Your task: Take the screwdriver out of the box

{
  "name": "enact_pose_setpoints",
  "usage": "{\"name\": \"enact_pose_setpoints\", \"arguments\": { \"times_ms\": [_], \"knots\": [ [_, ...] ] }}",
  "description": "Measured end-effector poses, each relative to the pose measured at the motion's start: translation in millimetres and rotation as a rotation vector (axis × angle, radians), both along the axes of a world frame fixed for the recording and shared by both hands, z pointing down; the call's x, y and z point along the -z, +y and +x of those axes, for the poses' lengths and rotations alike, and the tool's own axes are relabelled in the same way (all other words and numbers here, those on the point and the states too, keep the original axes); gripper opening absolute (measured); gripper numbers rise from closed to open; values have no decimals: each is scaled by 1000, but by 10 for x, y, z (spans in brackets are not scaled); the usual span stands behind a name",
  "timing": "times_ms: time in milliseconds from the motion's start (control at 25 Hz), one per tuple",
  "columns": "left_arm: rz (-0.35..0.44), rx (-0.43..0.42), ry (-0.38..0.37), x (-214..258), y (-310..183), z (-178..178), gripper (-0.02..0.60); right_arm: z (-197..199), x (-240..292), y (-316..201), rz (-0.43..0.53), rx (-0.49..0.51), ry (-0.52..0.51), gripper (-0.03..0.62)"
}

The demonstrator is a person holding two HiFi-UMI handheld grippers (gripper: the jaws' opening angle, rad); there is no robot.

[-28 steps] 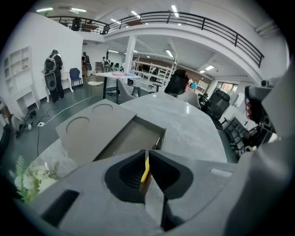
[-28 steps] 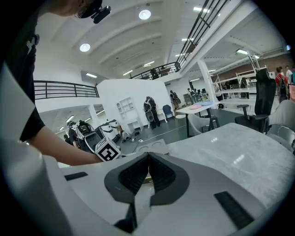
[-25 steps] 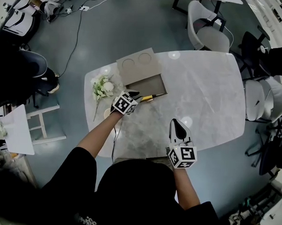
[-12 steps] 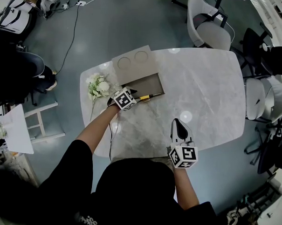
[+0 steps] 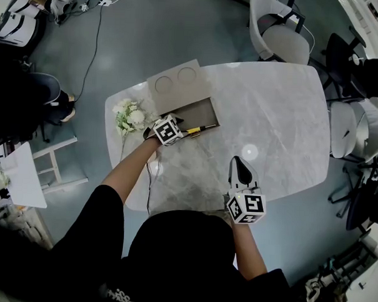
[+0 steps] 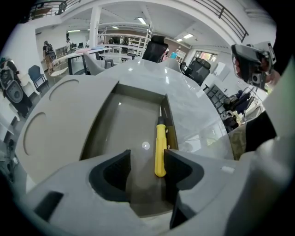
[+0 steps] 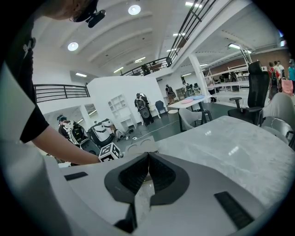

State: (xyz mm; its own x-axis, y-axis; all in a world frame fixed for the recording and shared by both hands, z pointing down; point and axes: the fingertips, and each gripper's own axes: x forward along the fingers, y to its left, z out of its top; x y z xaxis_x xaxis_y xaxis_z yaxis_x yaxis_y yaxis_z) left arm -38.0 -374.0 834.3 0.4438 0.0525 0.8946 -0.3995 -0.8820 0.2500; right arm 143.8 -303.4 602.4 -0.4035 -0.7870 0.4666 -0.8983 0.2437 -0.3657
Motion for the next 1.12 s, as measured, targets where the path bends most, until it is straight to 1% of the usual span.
{"name": "enact_pose_setpoints", "arguments": {
  "times_ms": [160, 280, 360, 400, 480, 520, 600, 640, 720, 880, 1000, 1120],
  "knots": [
    [29, -56, -13, -47, 26, 58, 218, -2, -27, 17, -6, -2, -1, 11],
    [33, -63, -26, -37, 25, 90, 221, -21, -35, 37, -9, -5, -1, 11],
    [68, -75, -49, -66, 14, 114, 219, -26, -47, 43, -12, -8, -1, 11],
    [91, -91, -71, -107, 21, 115, 209, -27, -51, 45, -13, -10, -1, 11],
    [128, -118, -109, -179, 41, 107, 157, -28, -42, 45, -15, -12, -2, 11],
    [134, -113, -112, -194, 39, 100, 156, -28, -34, 46, -13, -13, -3, 11],
    [135, -66, -93, -198, 4, 90, 155, -16, -34, 54, -13, -15, -1, 11],
    [138, -42, -80, -197, -21, 91, 140, 1, -44, 61, -14, -17, 1, 11],
    [140, -15, -67, -197, -42, 104, 130, 39, -64, 65, -19, -24, 3, 11],
    [139, -18, -72, -182, -54, 94, 124, 74, -58, 59, -14, -40, 6, 11],
    [135, -45, -74, -164, -18, 100, 98, 114, -53, 88, -11, -52, 10, 11],
    [142, -15, -56, -99, 22, 118, 89, 148, -21, 150, -3, -61, 16, 11]
  ]
}}
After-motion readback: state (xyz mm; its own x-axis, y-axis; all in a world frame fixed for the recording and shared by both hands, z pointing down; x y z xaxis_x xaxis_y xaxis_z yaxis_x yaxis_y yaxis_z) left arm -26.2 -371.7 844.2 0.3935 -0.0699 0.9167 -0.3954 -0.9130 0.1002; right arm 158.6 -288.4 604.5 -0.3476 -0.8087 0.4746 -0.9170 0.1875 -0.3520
